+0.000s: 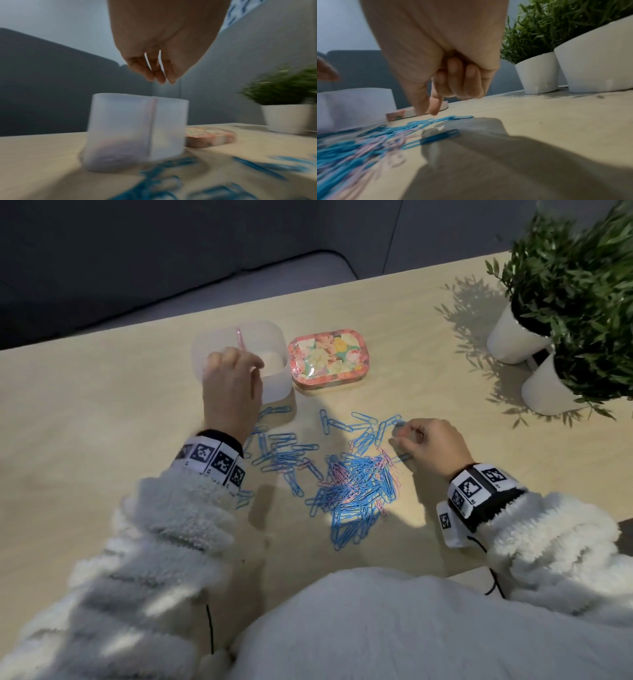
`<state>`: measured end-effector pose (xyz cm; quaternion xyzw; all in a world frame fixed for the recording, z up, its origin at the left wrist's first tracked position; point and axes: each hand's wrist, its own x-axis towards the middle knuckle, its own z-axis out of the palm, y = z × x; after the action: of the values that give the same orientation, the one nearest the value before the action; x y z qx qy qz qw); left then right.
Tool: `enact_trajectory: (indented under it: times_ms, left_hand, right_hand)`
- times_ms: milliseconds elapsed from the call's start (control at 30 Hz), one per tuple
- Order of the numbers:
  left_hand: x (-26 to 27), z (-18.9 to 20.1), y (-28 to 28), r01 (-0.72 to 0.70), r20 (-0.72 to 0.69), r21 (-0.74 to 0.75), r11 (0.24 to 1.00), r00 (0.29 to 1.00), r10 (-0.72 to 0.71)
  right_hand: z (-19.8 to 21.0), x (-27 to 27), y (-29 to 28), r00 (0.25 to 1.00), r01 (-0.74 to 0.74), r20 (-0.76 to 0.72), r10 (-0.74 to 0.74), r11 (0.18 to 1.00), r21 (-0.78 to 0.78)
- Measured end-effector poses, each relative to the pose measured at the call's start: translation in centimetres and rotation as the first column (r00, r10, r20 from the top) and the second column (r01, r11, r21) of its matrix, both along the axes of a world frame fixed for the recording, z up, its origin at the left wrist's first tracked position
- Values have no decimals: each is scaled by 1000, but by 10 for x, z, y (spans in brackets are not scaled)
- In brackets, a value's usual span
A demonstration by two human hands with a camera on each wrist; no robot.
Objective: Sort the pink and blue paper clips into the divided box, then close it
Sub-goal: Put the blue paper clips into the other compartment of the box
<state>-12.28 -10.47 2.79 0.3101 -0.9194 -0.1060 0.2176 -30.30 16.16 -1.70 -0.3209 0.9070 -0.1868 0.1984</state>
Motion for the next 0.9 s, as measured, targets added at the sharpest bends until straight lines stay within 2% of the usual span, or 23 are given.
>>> enact_trajectory:
  times_ms: [100,200,300,400,533,633,700,767,833,900]
  left_hand:
    - [-7,-11,51,229,80,68,971,969,-234]
    - [-20,-33,92,276,143,256,927,937,-318]
    - [-36,-47,111,210,249,394,895,913,-324]
    - [-46,-53,116,168,316,416,894,895,-315]
    - [-47,-54,117,140,326,431,891,897,-299]
    - [-41,-53,114,86,283,542,836,918,-278]
    - [-33,-52,109,42,239,637,770,938,-250]
    - [-23,-48,102,21,182,700,714,961,-207]
    - [-12,-40,93,18,139,721,693,976,-170]
    - [-2,-30,82,20,138,712,702,976,-168]
  right_hand:
    - [0,19,0,991,-129,54,125,989,72]
    - [0,27,0,988,-154,39,151,984,88]
    - [-4,29,3,991,-131,28,129,986,100]
    - [-5,27,6,993,-100,72,96,994,48]
    - [0,16,3,977,29,214,2,990,-141]
    - [10,6,-12,937,114,350,-7,951,-286]
    - [22,1,-25,919,100,393,30,947,-305]
    - [29,-3,-37,922,19,377,92,959,-281]
    - [32,-6,-47,929,-79,337,154,971,-224]
    - [32,-6,-54,920,-120,349,176,977,-177]
